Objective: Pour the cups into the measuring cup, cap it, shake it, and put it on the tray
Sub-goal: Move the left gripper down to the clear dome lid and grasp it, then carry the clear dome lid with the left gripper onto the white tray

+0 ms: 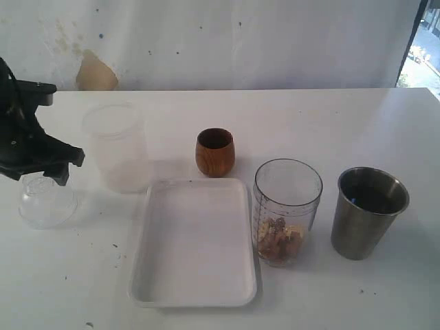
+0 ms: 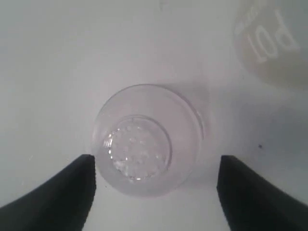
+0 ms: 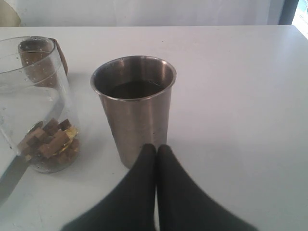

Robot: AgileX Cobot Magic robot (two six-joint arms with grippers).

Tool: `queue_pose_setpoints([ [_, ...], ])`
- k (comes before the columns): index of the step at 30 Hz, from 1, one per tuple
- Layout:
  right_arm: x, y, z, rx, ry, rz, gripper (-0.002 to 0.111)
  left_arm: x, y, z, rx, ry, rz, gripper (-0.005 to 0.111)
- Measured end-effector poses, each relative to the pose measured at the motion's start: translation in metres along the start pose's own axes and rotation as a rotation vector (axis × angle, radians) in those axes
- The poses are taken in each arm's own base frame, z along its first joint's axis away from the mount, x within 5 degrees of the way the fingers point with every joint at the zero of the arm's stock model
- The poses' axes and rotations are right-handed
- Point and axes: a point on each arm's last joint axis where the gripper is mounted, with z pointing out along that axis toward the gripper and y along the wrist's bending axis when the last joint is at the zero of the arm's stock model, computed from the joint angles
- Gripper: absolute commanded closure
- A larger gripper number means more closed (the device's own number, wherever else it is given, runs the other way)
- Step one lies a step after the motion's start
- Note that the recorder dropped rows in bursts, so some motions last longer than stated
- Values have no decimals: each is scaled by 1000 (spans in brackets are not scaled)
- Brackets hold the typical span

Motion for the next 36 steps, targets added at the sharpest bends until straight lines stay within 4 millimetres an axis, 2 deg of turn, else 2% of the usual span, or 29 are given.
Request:
queue_pose_setpoints([
  [5, 0, 0, 0, 0, 0, 0, 108, 1, 0, 20, -26, 45, 5, 40],
  [7, 0, 0, 0, 0, 0, 0, 108, 2, -1, 26, -25, 50, -5, 46],
  [9, 0, 0, 0, 0, 0, 0, 108, 2, -2, 28, -24, 50, -6, 58],
  [14, 0, 0, 0, 0, 0, 0, 108, 1, -1, 27, -23, 43, -14, 105],
  [22, 0, 0, 0, 0, 0, 0, 108, 6, 1, 22, -38, 98, 7, 106],
  [26, 0, 0, 0, 0, 0, 0, 108, 11, 4, 7, -50, 124, 13, 106],
  [32, 0, 0, 0, 0, 0, 0, 108, 16, 7, -43, 1, 48, 15, 107],
  [36, 0, 0, 0, 0, 0, 0, 108, 24, -3, -76, 152, 1, 28, 107],
])
